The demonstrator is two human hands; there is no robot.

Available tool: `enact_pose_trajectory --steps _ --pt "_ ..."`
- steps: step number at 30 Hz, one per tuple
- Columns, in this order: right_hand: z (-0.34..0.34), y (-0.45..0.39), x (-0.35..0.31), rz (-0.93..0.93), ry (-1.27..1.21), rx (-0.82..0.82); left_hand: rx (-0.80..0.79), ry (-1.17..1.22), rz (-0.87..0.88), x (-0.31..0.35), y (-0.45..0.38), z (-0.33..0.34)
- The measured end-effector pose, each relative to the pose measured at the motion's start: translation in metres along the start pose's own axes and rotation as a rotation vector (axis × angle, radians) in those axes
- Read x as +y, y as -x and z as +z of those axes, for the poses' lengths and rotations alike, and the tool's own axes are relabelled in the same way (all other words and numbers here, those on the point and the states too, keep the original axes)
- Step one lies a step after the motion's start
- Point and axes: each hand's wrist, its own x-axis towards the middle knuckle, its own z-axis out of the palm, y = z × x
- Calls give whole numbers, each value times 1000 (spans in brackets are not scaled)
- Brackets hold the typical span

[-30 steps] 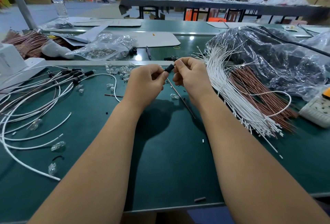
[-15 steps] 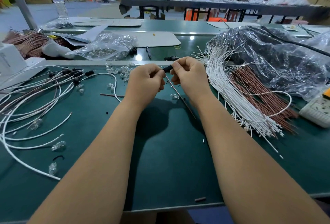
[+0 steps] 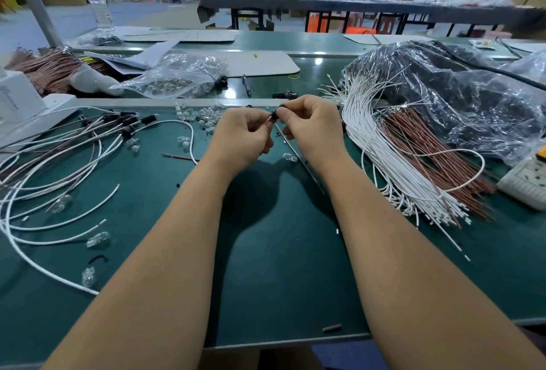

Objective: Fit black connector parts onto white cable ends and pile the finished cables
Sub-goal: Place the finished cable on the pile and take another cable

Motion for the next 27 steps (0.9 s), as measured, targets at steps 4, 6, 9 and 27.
enact_pose_trajectory --steps 4,6,9,27 --pt "-4 0 -1 12 -3 -7 -62 30 -19 -2 -1 -3" --pt "-6 -3 -2 15 53 -5 -45 27 -29 -2 -1 -2" --pt "-13 -8 -2 36 216 -92 -29 -40 -58 -4 -1 1" --pt "-6 -7 14 170 -83 27 2 -90 -63 -10 -1 2"
